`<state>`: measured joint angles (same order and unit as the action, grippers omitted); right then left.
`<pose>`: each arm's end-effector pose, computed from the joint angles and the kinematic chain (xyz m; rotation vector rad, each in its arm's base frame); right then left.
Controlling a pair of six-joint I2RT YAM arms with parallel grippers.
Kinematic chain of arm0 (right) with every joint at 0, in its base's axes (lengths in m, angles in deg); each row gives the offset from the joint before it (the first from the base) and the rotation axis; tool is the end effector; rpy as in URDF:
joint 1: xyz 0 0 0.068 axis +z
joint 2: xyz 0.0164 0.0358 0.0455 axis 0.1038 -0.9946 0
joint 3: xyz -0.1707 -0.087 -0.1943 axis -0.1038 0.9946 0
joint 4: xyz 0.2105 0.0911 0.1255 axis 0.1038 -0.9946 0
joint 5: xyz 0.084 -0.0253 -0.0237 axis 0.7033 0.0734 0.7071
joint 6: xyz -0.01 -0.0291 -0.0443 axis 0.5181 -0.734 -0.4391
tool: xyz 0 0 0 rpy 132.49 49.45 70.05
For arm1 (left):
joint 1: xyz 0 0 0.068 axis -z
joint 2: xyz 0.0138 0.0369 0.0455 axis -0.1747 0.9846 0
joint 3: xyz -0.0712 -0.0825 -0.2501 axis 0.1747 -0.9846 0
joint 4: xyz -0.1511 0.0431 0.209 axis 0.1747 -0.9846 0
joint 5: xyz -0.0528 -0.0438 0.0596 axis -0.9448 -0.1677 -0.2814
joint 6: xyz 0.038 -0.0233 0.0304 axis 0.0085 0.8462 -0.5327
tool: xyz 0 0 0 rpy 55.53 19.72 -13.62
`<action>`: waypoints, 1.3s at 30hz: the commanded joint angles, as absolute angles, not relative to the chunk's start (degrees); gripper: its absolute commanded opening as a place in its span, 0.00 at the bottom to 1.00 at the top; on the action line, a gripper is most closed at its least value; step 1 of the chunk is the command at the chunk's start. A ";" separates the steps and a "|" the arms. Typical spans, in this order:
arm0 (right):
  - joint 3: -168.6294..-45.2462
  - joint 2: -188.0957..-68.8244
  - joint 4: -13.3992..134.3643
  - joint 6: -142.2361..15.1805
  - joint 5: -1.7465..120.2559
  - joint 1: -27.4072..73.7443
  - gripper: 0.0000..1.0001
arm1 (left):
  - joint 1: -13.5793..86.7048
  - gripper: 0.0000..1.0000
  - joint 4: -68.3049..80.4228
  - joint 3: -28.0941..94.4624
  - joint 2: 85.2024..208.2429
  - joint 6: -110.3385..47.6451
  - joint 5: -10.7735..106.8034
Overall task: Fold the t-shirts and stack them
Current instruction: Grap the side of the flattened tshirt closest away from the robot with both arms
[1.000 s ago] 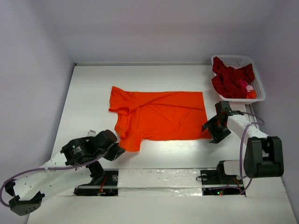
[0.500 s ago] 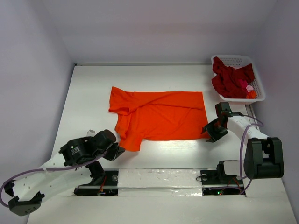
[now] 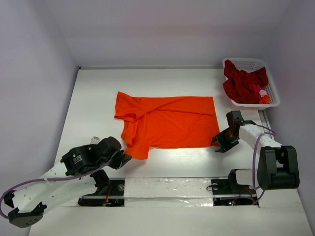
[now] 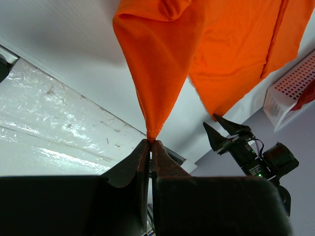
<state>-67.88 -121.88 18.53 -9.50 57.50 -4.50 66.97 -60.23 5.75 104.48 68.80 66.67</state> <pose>0.1975 0.0087 0.1568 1.4950 2.6482 0.2649 0.0563 -0.0745 0.2791 -1.3465 2.4124 -0.9047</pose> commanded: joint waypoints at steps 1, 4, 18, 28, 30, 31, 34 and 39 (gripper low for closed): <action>-67.08 -120.33 20.12 -8.03 58.82 -4.90 0.51 | 67.19 0.00 -61.08 7.95 103.75 78.63 68.41; -67.25 -120.33 19.95 -7.15 58.56 -4.90 0.52 | 67.19 0.00 -61.00 7.86 103.57 78.71 68.41; -67.95 -121.21 22.14 -5.22 60.23 -4.90 0.52 | 67.19 0.00 -61.08 7.77 102.34 78.80 68.14; -66.90 -120.68 23.37 -5.04 61.72 -4.38 0.48 | 67.19 0.00 -61.08 8.04 102.34 78.71 68.41; -66.20 -120.25 23.72 -4.78 62.51 -4.38 0.48 | 67.19 0.00 -61.08 8.04 102.34 78.71 68.41; -65.94 -120.07 23.72 -4.69 62.77 -4.38 0.47 | 67.19 0.00 -61.00 8.04 102.34 78.63 68.32; -65.41 -120.06 24.33 -4.51 62.86 -3.85 0.48 | 67.19 0.00 -61.08 7.95 102.34 78.63 68.14; -64.70 -120.15 25.83 -3.11 63.66 -3.24 0.49 | 67.19 0.00 -61.08 7.86 102.17 78.54 68.05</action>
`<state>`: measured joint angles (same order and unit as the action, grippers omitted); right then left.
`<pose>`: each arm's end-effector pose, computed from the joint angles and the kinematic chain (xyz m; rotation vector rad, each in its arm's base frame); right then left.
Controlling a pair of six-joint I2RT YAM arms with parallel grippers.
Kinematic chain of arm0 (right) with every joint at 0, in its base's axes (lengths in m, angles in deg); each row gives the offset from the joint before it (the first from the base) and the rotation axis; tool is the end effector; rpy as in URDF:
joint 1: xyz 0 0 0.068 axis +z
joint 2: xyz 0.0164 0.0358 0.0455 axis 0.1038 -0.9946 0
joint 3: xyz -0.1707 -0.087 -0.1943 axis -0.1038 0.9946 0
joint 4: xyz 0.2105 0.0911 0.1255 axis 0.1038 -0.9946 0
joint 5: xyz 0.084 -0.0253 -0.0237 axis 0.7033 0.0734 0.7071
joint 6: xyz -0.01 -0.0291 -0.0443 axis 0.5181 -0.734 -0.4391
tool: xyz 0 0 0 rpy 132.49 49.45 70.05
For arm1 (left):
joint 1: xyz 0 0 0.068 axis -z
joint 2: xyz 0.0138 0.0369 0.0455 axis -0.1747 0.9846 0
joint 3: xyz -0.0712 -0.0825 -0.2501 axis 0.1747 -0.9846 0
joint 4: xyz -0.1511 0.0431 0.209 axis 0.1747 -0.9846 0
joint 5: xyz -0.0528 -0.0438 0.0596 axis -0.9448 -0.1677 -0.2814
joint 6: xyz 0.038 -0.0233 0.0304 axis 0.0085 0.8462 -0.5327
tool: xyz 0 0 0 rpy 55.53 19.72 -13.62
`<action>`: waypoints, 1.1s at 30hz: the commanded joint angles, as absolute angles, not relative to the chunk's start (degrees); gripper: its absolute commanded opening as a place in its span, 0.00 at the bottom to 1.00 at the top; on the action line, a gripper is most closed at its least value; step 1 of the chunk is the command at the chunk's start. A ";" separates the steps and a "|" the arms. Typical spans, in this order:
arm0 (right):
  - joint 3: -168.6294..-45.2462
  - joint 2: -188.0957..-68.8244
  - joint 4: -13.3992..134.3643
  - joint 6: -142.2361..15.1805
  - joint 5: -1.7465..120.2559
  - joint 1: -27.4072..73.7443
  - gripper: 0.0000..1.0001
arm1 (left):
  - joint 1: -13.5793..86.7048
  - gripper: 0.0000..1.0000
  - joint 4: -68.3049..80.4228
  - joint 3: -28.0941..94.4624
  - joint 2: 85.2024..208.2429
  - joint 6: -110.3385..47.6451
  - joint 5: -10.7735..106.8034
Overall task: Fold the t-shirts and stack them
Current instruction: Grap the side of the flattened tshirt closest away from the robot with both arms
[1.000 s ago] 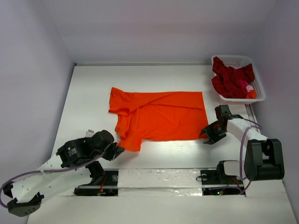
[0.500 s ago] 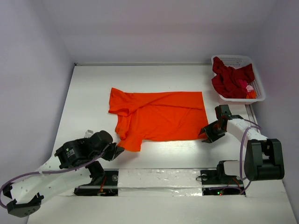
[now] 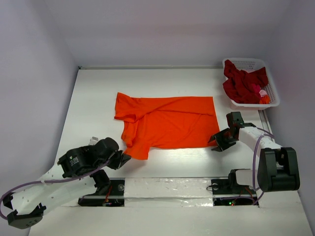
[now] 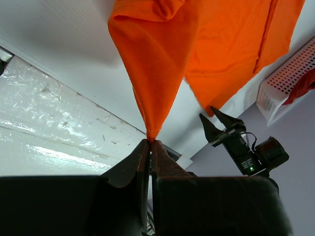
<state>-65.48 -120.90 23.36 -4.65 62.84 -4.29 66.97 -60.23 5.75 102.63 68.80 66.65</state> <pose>0.1967 0.0127 0.1516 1.5781 2.5881 0.4384 0.0534 -0.0700 0.2814 -1.3421 2.3957 -0.9487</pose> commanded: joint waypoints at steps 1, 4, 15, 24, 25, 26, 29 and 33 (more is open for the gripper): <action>-64.62 -120.24 26.18 -3.02 64.00 -3.23 0.49 | 67.19 0.00 -61.08 7.77 102.08 78.54 68.05; -64.35 -120.33 27.49 -2.32 64.70 -2.71 0.50 | 67.19 0.00 -61.08 7.77 101.99 78.63 67.97; -64.27 -122.53 29.17 -1.00 64.62 -1.39 0.49 | 67.19 0.00 -61.08 7.60 101.81 78.54 67.70; -64.35 -122.70 29.88 -1.17 64.62 -0.86 0.15 | 67.19 0.00 -61.08 7.77 101.82 78.80 68.05; -64.18 -122.61 30.05 -1.09 64.71 -0.86 0.12 | 67.19 0.00 -61.08 7.69 101.81 78.80 67.97; -64.09 -122.61 30.23 -1.08 64.80 -0.86 0.09 | 67.19 0.00 -61.08 7.77 101.81 78.98 67.97; -64.00 -122.79 30.32 -1.08 64.89 -0.86 0.03 | 67.19 0.00 -61.08 7.69 101.73 78.98 68.05; -64.61 -122.53 29.44 -1.35 64.80 -0.86 0.01 | 67.19 0.00 -61.08 8.12 101.73 79.42 68.49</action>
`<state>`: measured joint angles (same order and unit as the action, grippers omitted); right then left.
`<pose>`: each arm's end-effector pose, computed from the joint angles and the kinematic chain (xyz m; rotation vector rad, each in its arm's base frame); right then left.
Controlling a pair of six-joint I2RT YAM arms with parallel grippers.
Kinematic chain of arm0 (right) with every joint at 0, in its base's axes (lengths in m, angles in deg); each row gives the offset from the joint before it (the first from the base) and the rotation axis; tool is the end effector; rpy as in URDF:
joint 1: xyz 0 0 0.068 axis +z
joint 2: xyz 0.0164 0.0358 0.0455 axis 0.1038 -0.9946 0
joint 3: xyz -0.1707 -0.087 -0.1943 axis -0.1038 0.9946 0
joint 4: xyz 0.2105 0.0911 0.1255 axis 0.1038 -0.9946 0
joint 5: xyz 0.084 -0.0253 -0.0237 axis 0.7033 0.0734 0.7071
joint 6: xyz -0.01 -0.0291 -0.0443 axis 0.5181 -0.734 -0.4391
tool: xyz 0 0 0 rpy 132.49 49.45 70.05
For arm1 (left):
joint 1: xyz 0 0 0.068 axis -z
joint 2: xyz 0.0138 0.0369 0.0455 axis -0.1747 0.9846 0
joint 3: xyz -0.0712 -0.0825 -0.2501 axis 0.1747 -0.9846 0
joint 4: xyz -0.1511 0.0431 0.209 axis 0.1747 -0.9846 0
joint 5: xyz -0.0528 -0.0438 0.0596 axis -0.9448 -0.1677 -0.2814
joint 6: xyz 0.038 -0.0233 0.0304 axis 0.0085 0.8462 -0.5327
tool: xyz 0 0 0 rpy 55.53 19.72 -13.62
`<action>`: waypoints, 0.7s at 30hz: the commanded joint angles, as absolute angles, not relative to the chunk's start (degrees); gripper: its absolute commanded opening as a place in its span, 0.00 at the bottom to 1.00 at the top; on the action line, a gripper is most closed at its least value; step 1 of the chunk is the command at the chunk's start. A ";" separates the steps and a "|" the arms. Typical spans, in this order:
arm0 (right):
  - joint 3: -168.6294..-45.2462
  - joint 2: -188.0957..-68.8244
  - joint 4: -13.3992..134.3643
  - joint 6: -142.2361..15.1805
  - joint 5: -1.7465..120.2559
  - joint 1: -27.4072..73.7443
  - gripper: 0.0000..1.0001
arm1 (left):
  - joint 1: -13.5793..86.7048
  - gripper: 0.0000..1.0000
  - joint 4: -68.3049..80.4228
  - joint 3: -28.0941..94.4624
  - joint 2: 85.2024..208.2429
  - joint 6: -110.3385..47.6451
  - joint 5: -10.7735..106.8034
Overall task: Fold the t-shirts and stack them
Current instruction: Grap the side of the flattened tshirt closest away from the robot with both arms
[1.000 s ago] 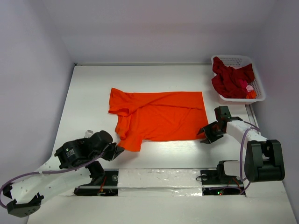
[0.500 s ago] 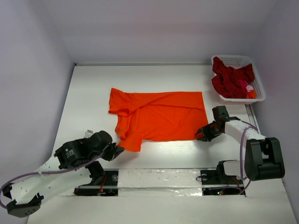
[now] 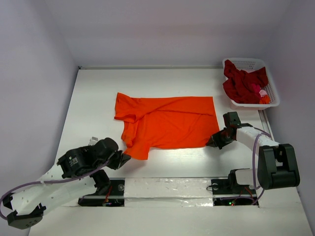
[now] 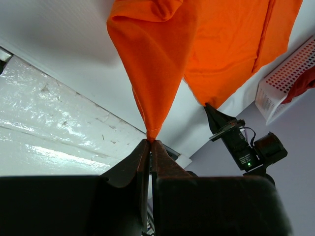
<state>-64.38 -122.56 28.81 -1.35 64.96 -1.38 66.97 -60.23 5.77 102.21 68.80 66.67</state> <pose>0.2024 0.0245 0.1444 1.5667 2.5782 0.5305 0.0527 -0.0689 0.2820 -1.3411 2.3913 -0.9589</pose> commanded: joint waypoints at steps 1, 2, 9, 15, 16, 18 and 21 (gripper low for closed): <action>-64.70 -122.35 29.09 -1.35 64.97 -0.34 0.01 | 67.19 0.00 -61.08 8.30 101.81 79.33 68.58; -64.96 -122.18 28.82 -1.35 65.06 -0.33 0.00 | 67.19 0.00 -61.00 8.47 101.81 79.42 68.93; -68.48 -121.65 26.01 -2.84 65.94 -0.33 0.00 | 67.19 0.00 -61.08 10.67 103.31 79.68 70.43; -70.32 -121.65 24.69 -3.54 66.03 -0.33 0.00 | 67.19 0.00 -61.08 12.16 103.66 80.12 72.45; -70.85 -121.65 24.08 -3.63 65.68 -0.33 0.00 | 67.19 0.00 -61.08 12.25 103.66 80.12 72.62; -71.99 -121.82 23.73 -3.98 65.59 -0.33 0.00 | 67.19 0.00 -61.08 12.34 103.92 80.30 72.80; -72.96 -122.17 23.37 -3.90 65.94 -0.33 0.00 | 67.19 0.00 -61.08 12.52 104.10 80.38 72.97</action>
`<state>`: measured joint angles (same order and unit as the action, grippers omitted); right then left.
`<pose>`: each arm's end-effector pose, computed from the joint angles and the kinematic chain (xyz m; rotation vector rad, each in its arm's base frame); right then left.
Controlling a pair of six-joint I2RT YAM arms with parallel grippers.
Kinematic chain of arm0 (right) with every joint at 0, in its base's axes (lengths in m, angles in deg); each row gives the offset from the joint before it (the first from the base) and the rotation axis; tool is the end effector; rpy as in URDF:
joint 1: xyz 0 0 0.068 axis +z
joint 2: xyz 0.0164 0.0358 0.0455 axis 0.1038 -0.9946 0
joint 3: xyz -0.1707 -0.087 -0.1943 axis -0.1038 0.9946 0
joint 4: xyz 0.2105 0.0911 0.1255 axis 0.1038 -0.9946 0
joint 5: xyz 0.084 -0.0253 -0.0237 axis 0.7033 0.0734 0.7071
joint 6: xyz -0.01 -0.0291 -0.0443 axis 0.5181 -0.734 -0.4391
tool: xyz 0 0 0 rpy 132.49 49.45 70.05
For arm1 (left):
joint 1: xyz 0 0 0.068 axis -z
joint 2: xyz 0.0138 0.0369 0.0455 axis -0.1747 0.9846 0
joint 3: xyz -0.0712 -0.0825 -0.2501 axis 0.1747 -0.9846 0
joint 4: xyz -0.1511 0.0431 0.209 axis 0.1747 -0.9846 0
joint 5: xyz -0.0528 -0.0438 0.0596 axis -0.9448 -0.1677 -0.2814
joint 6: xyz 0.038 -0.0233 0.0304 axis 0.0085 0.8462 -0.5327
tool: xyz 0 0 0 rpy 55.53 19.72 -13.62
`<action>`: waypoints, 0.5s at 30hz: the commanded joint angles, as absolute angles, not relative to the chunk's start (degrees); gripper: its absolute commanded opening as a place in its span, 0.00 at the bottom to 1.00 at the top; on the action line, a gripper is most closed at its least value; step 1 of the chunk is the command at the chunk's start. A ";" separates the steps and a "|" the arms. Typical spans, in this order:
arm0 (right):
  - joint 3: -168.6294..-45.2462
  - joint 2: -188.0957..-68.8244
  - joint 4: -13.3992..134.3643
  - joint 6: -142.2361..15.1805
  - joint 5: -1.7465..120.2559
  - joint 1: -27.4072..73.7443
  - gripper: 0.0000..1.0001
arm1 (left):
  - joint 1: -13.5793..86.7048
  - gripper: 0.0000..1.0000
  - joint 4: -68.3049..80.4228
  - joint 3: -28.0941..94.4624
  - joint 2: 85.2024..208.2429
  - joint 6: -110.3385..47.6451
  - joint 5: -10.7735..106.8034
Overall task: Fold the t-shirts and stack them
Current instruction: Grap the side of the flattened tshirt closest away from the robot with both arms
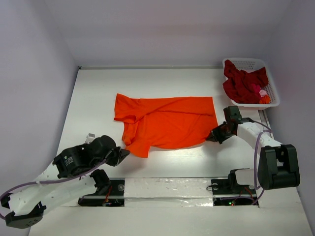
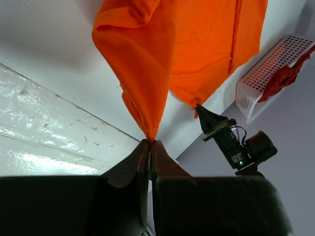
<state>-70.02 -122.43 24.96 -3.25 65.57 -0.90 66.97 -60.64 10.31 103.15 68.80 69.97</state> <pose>0.2159 0.0277 0.1683 1.4895 2.5868 0.5664 0.0537 -0.0668 0.3038 -1.3360 2.3043 -1.0076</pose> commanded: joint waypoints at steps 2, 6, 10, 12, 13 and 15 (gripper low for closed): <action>-73.49 -122.44 23.37 -3.98 65.94 -0.33 0.00 | 67.19 0.00 -61.08 12.61 104.10 80.47 73.41; -74.89 -123.49 23.99 -4.60 65.59 -0.33 0.00 | 67.19 0.00 -61.08 12.08 103.92 80.73 74.38; -76.74 -124.98 24.08 -5.39 65.76 -0.33 0.00 | 67.19 0.00 -61.00 10.59 103.49 81.18 74.47; -77.88 -125.95 24.16 -6.26 65.59 -0.33 0.00 | 67.19 0.00 -60.21 9.36 103.31 80.65 74.12; -78.15 -126.13 23.90 -6.53 65.50 -0.33 0.00 | 67.19 0.00 -58.99 9.01 103.22 80.21 74.03; -78.68 -126.74 23.90 -7.15 65.68 -0.33 0.00 | 67.19 0.00 -57.66 7.60 103.48 79.16 72.98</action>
